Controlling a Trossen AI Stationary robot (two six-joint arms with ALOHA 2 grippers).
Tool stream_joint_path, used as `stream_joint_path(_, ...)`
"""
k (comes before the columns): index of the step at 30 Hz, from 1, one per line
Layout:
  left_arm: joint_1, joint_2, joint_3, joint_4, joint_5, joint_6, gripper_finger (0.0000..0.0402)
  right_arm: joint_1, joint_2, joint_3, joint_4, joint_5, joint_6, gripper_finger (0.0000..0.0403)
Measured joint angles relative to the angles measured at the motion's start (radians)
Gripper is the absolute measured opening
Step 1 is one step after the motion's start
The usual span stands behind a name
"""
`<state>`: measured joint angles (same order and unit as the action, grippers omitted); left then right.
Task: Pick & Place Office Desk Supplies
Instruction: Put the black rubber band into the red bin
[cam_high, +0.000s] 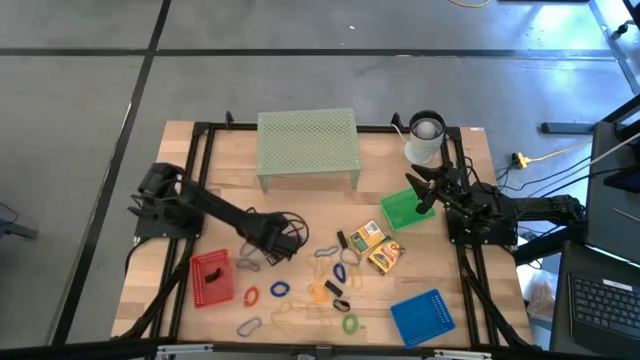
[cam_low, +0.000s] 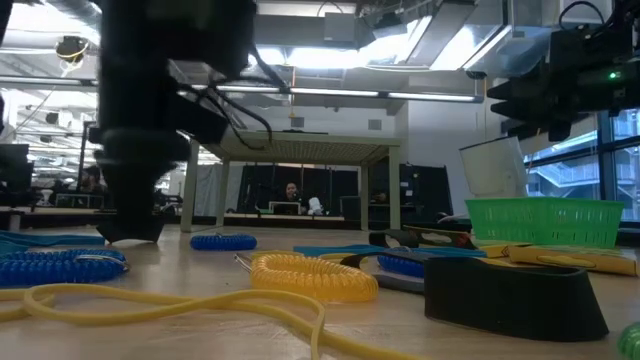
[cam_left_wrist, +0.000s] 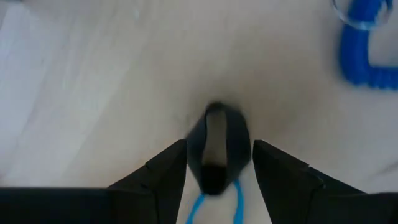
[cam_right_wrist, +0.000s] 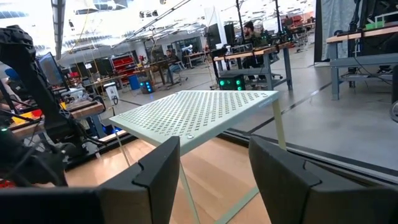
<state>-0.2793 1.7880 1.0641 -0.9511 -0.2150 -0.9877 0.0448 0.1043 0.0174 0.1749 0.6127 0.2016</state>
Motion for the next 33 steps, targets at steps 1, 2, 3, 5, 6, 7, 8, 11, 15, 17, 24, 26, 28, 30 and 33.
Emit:
stream_joint_path(1, 0.012, 0.005, 0.000, 0.006, 0.000, 0.013, 0.0178, 0.000, 0.000, 0.000, 0.000, 0.000, 0.000, 0.0194)
stream_joint_path(2, 0.023, 0.009, 0.000, 0.009, 0.000, 0.021, 0.0177, 0.000, 0.000, 0.000, 0.000, 0.000, 0.000, 0.0194)
stream_joint_path(3, 0.034, 0.015, 0.000, 0.010, 0.000, 0.023, 0.0174, 0.000, 0.000, 0.000, 0.000, 0.000, 0.000, 0.0194)
stream_joint_path(5, 0.048, 0.022, 0.000, 0.006, 0.010, 0.023, 0.0167, 0.000, 0.000, 0.000, -0.004, 0.000, 0.000, 0.0194)
stream_joint_path(6, 0.052, 0.025, 0.000, 0.008, 0.021, 0.025, 0.0162, 0.000, 0.000, 0.000, -0.005, 0.000, 0.000, 0.0194)
stream_joint_path(7, 0.055, 0.027, 0.002, 0.009, 0.031, 0.031, 0.0154, 0.000, 0.000, 0.000, -0.005, 0.000, 0.000, 0.0194)
stream_joint_path(8, 0.055, 0.027, 0.002, 0.009, 0.039, 0.039, 0.0145, 0.000, 0.000, 0.000, -0.006, 0.000, 0.000, 0.0194)
stream_joint_path(11, 0.042, 0.027, 0.002, 0.011, 0.050, 0.064, 0.0108, 0.000, 0.000, 0.000, -0.008, 0.000, 0.000, 0.0194)
stream_joint_path(15, 0.016, 0.028, 0.001, 0.010, 0.063, 0.112, 0.0047, 0.000, 0.000, 0.000, -0.008, 0.000, 0.000, 0.0194)
stream_joint_path(17, 0.002, 0.028, 0.001, 0.009, 0.062, 0.157, 0.0019, 0.000, 0.000, 0.000, -0.008, 0.000, 0.000, 0.0194)
stream_joint_path(24, -0.056, 0.014, 0.015, -0.058, 0.047, 0.188, 0.0012, 0.000, 0.000, 0.000, -0.008, 0.000, 0.000, 0.0194)
stream_joint_path(26, -0.076, 0.009, 0.031, -0.108, 0.029, 0.150, 0.0011, 0.000, 0.000, 0.000, -0.011, 0.000, 0.000, 0.0194)
stream_joint_path(28, -0.101, 0.000, 0.048, -0.167, 0.015, 0.103, 0.0009, 0.000, 0.000, 0.000, -0.011, 0.000, 0.000, 0.0194)
stream_joint_path(30, -0.129, -0.013, 0.069, -0.223, 0.000, 0.058, 0.0008, 0.000, 0.000, 0.000, -0.013, -0.001, 0.000, 0.0194)
stream_joint_path(33, -0.179, -0.025, 0.106, -0.297, -0.041, -0.013, 0.0010, 0.000, 0.000, 0.000, -0.014, 0.000, 0.000, 0.0194)
